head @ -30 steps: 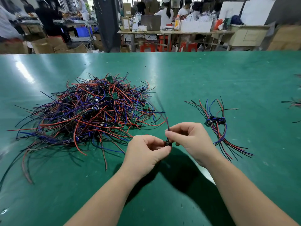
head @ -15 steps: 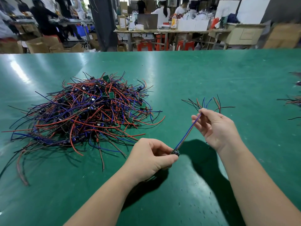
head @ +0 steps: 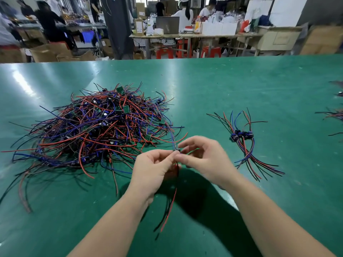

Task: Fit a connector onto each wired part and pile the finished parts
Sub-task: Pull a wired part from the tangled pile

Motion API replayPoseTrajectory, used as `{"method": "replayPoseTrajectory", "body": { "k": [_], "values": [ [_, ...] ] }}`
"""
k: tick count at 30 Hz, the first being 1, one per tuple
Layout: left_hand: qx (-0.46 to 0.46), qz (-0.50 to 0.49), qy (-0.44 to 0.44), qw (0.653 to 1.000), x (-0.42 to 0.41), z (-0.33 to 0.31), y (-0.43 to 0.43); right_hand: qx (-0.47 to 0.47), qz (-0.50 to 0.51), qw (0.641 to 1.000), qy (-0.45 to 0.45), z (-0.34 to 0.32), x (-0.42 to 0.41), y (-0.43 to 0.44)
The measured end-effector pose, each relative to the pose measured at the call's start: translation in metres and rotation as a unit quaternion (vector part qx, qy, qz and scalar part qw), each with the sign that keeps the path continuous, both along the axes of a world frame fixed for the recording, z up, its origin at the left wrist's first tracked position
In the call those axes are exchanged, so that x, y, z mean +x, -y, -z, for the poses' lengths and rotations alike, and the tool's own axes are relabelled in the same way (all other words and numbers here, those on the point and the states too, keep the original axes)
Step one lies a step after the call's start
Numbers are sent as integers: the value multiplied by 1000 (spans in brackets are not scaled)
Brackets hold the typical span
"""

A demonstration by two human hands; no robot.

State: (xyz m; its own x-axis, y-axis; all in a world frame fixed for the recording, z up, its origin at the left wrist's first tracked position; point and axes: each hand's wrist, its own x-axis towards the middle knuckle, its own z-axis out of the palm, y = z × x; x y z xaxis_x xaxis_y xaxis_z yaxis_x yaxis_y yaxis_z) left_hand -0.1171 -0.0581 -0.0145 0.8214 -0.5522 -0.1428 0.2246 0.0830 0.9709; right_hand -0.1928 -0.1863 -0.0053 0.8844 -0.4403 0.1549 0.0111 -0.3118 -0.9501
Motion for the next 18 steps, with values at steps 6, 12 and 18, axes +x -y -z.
{"method": "replayPoseTrajectory", "body": {
  "k": [6, 12, 18],
  "values": [
    [12, 74, 38, 996, -3, -4, 1, -72, 65, 995, 10, -1, -1, 6],
    [59, 116, 149, 980, -5, 6, -1, -7, 178, 984, 11, -9, -4, 39],
    [283, -61, 438, 851, 21, 1, -14, -153, 456, 869, -116, -23, -36, 130]
  ]
}}
